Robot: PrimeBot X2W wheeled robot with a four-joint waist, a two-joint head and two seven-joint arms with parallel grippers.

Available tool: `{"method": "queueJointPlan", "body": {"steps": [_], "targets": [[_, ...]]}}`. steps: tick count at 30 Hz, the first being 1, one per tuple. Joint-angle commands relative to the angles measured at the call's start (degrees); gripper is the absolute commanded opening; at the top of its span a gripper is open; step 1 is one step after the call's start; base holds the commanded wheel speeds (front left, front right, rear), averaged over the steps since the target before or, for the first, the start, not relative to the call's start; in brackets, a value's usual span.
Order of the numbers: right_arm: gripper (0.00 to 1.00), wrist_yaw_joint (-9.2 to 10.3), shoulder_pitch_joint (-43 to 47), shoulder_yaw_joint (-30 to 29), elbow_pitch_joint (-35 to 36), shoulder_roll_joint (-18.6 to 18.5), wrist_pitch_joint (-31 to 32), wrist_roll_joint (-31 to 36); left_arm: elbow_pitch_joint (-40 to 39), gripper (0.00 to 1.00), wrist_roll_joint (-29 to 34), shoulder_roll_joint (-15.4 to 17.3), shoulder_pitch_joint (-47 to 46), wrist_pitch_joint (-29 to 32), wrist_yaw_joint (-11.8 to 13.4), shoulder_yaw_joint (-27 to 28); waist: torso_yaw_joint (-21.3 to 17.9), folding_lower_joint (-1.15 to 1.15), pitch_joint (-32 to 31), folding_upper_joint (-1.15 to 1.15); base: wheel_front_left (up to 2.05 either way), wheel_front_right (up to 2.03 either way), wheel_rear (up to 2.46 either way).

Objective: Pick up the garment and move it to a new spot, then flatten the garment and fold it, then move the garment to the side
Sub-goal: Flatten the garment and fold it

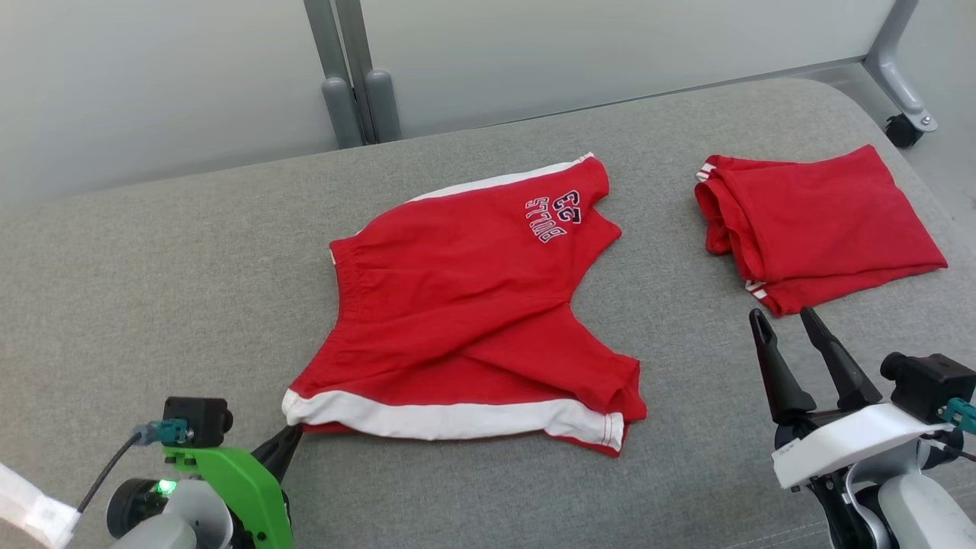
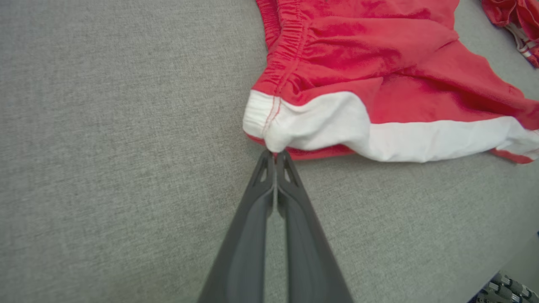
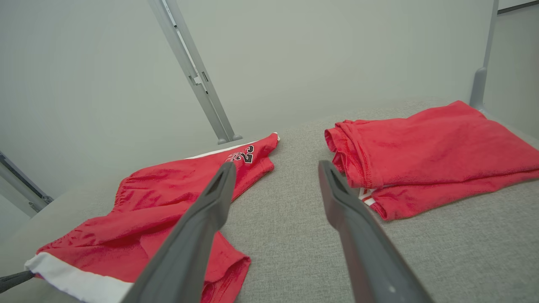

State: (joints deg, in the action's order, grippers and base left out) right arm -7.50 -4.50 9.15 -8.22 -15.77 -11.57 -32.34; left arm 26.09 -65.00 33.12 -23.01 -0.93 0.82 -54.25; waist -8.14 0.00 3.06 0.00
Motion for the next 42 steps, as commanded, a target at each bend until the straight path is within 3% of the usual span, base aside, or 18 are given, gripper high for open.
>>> {"method": "queueJointPlan", "body": {"steps": [1, 3, 4, 6, 7, 14, 23, 29, 32, 42], "targets": [[1.00, 0.03, 0.5, -0.1, 0.2, -0.4, 0.2, -0.3, -1.8, 0.00, -0.7, 1.2, 1.9, -0.7, 1.3, 0.4, 0.0, 0.00, 0.2, 0.00, 0.00, 0.00, 0.00], [1.00, 0.03, 0.5, -0.4, 0.3, -0.7, 0.5, -0.3, -5.6, 0.00, -1.3, 2.6, 4.6, -1.4, 3.6, 0.9, 0.2, 0.00, 0.6, 0.00, 0.00, 0.00, 0.00], [1.00, 0.03, 0.5, -0.4, 0.3, -0.8, 0.6, -0.3, -6.7, 0.17, -1.5, 3.1, 5.6, -1.7, 4.2, 1.1, 0.3, 0.00, 0.7, 0.00, 0.00, 0.00, 0.00], [1.00, 0.03, 0.4, -0.3, 0.2, -1.0, 1.1, -0.3, -8.4, 0.87, -1.1, 3.8, 7.1, -2.1, 5.7, 0.9, 0.5, 0.00, 0.9, 0.00, 0.00, 0.00, 0.00], [1.00, 0.03, 0.4, -0.2, 0.1, -1.1, 1.2, -0.3, -8.9, 1.00, -0.8, 3.8, 7.8, -2.3, 6.2, 0.6, 0.5, 0.00, 0.9, 0.00, 0.00, 0.00, 0.00], [1.00, 0.03, 0.4, 0.1, 0.3, -1.8, 1.7, -0.2, -11.3, 1.00, 0.5, 5.2, 9.7, -6.0, 8.6, 1.4, 1.1, 0.00, 0.0, 0.00, 0.00, 0.00, 0.00], [1.00, 0.03, 2.2, 0.4, 1.5, -0.5, -0.3, 0.7, -19.7, 1.00, 6.0, 8.7, 10.9, -13.8, 16.6, 8.4, 2.4, 0.00, -2.4, 0.00, 0.00, 0.00, 0.00], [1.00, 0.03, 3.5, 0.8, 1.0, 0.2, -0.9, 2.0, -26.1, 1.00, 13.2, 5.4, 14.6, -14.3, 19.8, 18.2, 3.1, 0.00, -3.5, 0.00, 0.00, 0.00, 0.00], [1.00, 0.03, 4.0, 1.2, 0.9, 0.5, -0.9, 2.5, -27.5, 1.00, 16.5, 3.0, 18.7, -14.2, 20.0, 22.5, 3.3, 0.00, -3.9, 0.00, 0.00, 0.00, 0.00], [1.00, 0.03, 1.9, 6.4, -0.5, -1.2, 3.9, 4.1, -26.5, 1.00, 21.8, -1.7, 23.4, -14.2, 15.4, 27.5, 4.7, 0.00, -3.7, 0.00, 0.00, 0.00, 0.00]]}}
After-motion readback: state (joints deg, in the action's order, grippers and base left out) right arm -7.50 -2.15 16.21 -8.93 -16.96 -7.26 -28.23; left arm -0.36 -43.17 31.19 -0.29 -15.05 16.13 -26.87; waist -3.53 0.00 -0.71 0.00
